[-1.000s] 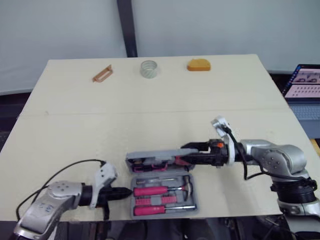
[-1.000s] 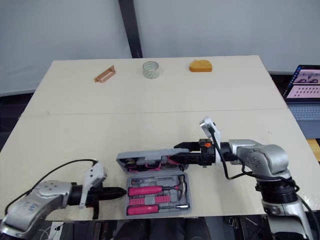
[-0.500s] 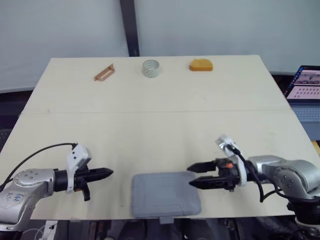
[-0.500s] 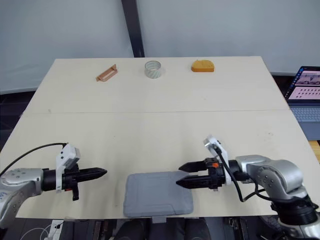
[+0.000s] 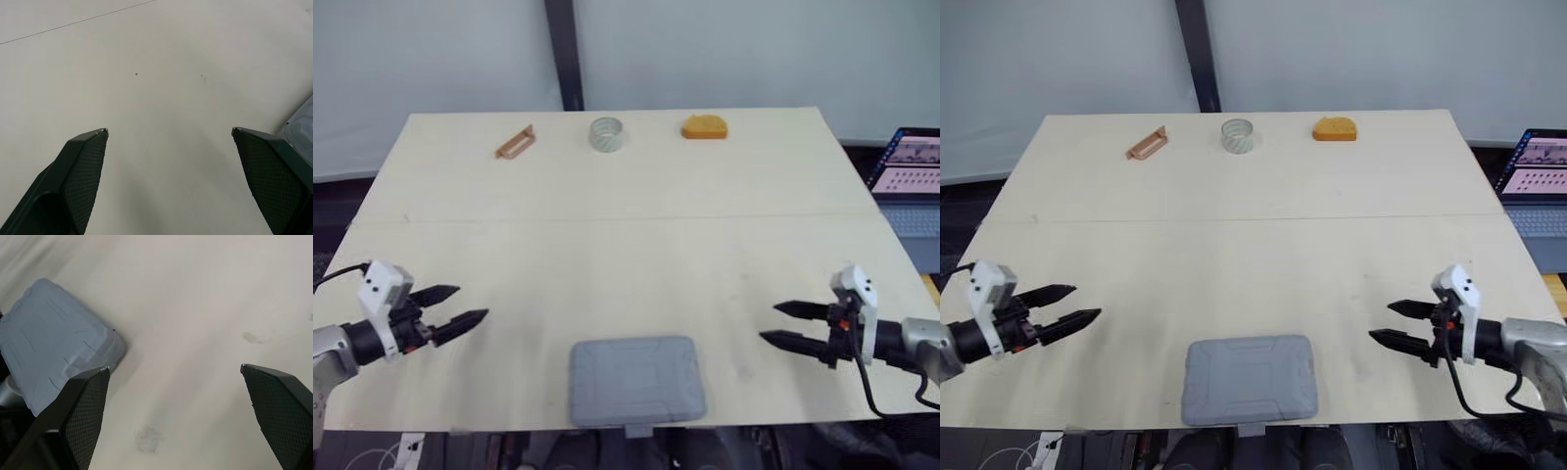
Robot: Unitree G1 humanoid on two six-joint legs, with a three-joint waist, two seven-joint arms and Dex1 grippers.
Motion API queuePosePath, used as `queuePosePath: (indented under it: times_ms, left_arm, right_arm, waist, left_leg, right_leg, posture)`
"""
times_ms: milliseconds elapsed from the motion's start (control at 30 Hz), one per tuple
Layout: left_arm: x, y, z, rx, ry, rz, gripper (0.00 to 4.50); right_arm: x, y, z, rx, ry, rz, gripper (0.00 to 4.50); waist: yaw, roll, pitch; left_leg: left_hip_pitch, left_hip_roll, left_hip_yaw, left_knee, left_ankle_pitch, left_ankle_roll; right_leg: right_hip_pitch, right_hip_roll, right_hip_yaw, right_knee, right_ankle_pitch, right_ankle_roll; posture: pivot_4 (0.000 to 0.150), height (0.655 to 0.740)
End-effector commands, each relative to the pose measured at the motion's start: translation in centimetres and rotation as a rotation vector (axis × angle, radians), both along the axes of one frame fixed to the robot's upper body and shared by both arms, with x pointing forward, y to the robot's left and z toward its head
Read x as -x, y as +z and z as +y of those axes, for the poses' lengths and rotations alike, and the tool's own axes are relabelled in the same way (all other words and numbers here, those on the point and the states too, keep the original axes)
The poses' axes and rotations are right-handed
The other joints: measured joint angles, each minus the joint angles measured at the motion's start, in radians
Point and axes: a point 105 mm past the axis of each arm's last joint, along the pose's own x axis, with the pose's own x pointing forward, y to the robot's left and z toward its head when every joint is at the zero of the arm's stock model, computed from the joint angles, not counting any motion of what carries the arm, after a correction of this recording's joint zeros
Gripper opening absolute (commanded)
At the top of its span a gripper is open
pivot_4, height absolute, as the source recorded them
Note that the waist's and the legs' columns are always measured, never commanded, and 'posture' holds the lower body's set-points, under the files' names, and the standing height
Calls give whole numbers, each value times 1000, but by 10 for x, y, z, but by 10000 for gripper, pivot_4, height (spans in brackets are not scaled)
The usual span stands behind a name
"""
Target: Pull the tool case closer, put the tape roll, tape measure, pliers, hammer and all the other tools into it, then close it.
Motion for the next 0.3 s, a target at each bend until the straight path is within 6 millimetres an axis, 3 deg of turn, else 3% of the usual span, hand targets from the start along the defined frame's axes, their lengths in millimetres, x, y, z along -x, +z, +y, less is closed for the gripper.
queuePosePath:
  times_ms: [33,300]
  left_arm:
    - [-1,10,12,-60,10,-35,44881]
    - [0,5,15,-82,5,-4,44881]
  right_arm:
    - [0,5,-9,25,9,-34,45000]
    - [2,-2,-17,30,3,-24,45000]
  waist:
    - [-1,0,0]
    - [-1,0,0]
  left_leg:
    - [0,0,0,0,0,0]
    - [0,0,0,0,0,0]
  right_leg:
    - [0,0,0,0,0,0]
    - [0,0,0,0,0,0]
  posture:
    - [1500,7400]
    - [1500,7400]
